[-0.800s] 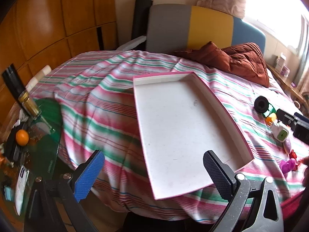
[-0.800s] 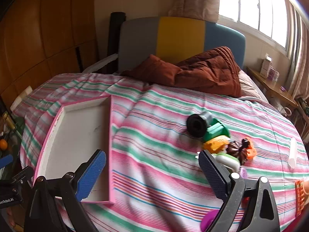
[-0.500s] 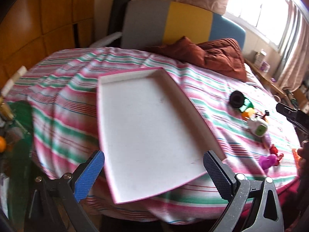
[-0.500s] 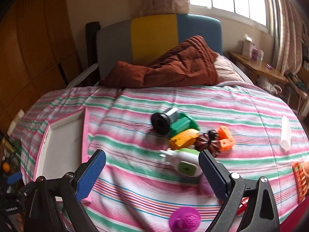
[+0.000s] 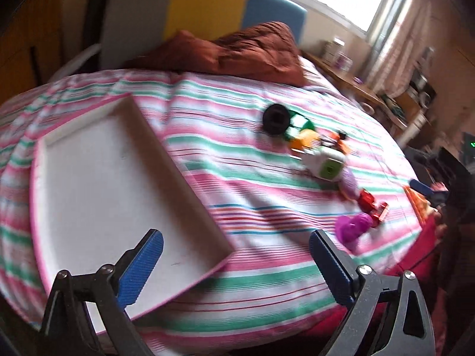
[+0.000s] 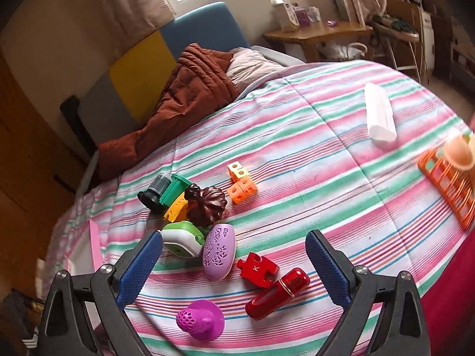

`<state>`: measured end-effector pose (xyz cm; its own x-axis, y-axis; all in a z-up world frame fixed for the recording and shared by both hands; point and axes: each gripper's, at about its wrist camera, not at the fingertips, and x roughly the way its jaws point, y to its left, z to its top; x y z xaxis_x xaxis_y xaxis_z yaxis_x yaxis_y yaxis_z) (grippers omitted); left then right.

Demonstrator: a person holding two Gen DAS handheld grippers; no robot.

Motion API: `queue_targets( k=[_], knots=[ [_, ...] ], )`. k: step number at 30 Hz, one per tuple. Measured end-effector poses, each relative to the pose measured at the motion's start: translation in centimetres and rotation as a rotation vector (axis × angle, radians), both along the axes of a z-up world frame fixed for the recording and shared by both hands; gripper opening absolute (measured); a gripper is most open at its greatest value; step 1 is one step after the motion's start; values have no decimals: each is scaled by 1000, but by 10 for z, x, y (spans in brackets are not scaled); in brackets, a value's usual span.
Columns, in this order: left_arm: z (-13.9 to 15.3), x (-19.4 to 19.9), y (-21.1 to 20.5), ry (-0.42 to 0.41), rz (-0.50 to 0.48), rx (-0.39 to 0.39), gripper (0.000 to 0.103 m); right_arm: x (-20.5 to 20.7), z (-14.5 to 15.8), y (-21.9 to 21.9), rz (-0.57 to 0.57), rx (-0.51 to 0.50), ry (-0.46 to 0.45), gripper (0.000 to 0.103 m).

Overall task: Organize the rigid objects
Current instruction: 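Move the left tool toward the magenta suction-cup toy, then grasp the magenta suction-cup toy with the left gripper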

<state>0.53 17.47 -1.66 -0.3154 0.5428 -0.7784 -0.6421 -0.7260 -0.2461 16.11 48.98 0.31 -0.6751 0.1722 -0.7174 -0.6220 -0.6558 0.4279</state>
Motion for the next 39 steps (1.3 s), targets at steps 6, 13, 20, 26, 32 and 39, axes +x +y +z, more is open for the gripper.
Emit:
queue_targets(
  k=[6,13,20,26,32,39],
  knots=[
    [-6,32,66,43,-242,5,78,5,1,6,-15,-41,73,99],
    [-25,70,131,83,-436,-29,71,12,-1,11,-22,-66,119,99],
    [-46,66,161,37,-436,-66,33,14,-4,16,-32,-100,125,99],
    [-38,52,129,23,-357,-33,33,7,-14,23,-41,-152,54,99],
    [-25,36,84,15,-261,-8,33,-18,-36,23,24,-226,-159,99],
    [-11,28,41,15,-188,46,33,-62,-50,-12,324,-32,-540,99]
  ],
)
